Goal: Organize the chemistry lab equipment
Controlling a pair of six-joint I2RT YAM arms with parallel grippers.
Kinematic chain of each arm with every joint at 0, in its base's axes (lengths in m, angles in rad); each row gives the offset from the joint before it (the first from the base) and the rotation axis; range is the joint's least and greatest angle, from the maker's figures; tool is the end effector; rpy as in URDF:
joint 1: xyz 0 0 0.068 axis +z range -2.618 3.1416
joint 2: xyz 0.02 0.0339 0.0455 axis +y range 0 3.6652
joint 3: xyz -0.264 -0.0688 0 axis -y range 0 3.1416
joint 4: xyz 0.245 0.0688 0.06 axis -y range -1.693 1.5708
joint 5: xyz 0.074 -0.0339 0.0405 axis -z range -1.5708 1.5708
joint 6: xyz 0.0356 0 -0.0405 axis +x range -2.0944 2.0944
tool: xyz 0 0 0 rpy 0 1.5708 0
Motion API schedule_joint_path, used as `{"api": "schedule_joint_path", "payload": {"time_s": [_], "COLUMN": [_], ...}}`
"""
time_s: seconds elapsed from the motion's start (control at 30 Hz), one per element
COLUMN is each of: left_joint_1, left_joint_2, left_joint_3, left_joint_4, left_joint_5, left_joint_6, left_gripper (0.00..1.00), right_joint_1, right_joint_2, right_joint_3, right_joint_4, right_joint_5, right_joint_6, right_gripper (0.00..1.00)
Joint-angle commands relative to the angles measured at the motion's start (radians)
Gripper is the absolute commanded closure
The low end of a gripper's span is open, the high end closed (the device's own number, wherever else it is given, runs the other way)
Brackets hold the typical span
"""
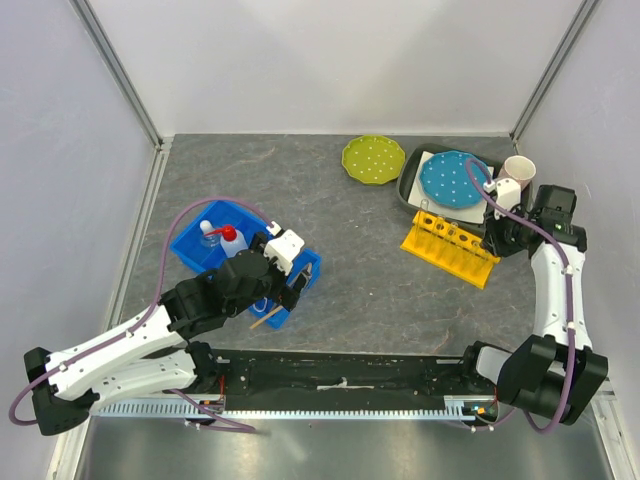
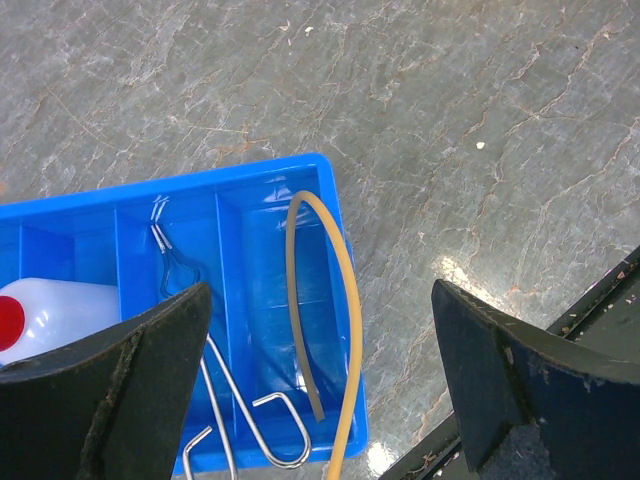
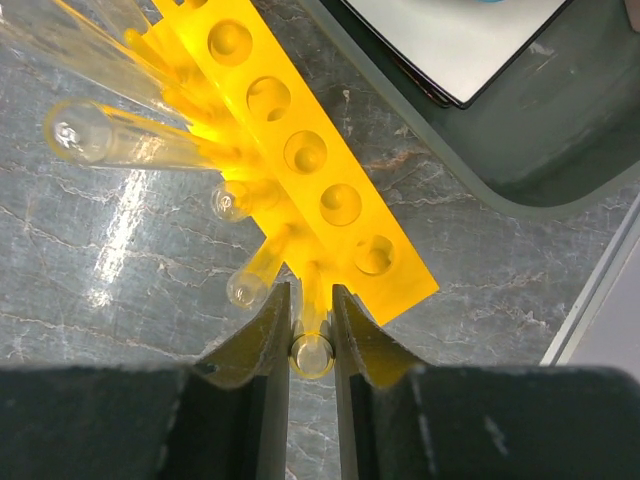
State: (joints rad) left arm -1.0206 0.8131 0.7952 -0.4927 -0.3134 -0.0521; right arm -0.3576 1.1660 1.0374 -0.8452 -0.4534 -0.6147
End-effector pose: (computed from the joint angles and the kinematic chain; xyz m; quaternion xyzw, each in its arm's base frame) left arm 0.1028 -0.1466 0.3082 0.3269 0.7909 -0.1395 0.4981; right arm 0.2174 -0.0646 0.2966 -0.1849 0.9152 0.0560 0.3537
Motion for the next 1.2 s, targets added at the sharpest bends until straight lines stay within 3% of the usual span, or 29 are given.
{"api": "schedule_joint_path", "payload": {"time_s": [0.0,0.27,0.47,0.63,0.77,0.87,0.97,1.0,1.17], "left_joint_1": [0.001,0.001,0.001,0.011,0.081,0.207,0.334,0.364,0.452], "left_joint_2": [-0.002,-0.005,-0.035,-0.109,-0.167,-0.178,-0.116,-0.097,0.038], "left_joint_3": [-0.005,-0.007,-0.010,-0.022,-0.019,0.022,0.137,0.215,0.538], "left_joint_4": [0.006,0.006,0.017,0.051,0.104,0.118,0.054,0.008,-0.148], "left_joint_5": [-0.013,-0.004,-0.012,-0.015,0.014,0.135,0.229,0.268,0.388], "left_joint_6": [0.037,0.038,0.028,0.011,-0.043,-0.126,-0.209,-0.221,-0.279], "left_gripper": [0.03,0.03,0.02,0.00,0.00,0.00,0.00,0.00,0.00], "right_joint_1": [-0.004,-0.004,-0.011,-0.014,-0.014,-0.014,-0.014,-0.014,-0.012], "right_joint_2": [-0.045,-0.058,-0.101,-0.140,-0.154,-0.158,-0.166,-0.173,-0.229], "right_joint_3": [-0.063,-0.085,0.016,0.167,0.251,0.305,0.345,0.349,0.372], "right_joint_4": [0.086,0.098,0.028,-0.037,-0.071,-0.057,0.023,0.088,0.196], "right_joint_5": [-0.048,-0.057,-0.045,-0.053,-0.129,-0.168,-0.150,-0.098,0.067], "right_joint_6": [-0.005,-0.007,-0.005,0.029,0.096,0.189,0.407,0.535,0.733], "right_gripper": [0.77,0.60,0.43,0.22,0.02,0.02,0.02,0.02,0.02]}}
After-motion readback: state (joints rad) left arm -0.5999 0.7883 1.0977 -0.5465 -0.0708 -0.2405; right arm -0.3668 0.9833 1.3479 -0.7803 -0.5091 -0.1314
